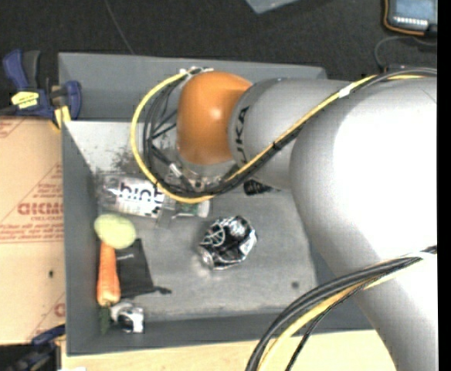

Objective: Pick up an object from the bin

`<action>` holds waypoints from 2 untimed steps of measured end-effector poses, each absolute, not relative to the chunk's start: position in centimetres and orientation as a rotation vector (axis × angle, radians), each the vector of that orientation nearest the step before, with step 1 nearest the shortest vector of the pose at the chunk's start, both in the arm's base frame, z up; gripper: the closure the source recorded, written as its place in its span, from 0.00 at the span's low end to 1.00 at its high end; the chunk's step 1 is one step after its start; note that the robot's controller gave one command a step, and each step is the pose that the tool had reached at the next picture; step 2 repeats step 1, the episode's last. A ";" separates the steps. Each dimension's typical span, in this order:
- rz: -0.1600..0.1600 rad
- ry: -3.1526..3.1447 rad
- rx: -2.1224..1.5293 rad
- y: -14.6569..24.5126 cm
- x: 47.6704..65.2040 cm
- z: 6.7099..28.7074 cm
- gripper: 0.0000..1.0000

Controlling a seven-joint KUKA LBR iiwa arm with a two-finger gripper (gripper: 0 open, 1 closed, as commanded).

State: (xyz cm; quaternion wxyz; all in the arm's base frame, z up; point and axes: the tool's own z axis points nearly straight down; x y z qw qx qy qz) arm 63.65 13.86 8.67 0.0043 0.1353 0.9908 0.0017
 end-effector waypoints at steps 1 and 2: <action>0.006 3.103 0.424 13.9 63.7 10.3 1.00; 0.006 3.103 0.424 13.9 63.7 10.3 1.00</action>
Offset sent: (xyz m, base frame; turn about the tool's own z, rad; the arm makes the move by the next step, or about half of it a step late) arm -0.0001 -0.0002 0.1044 0.0000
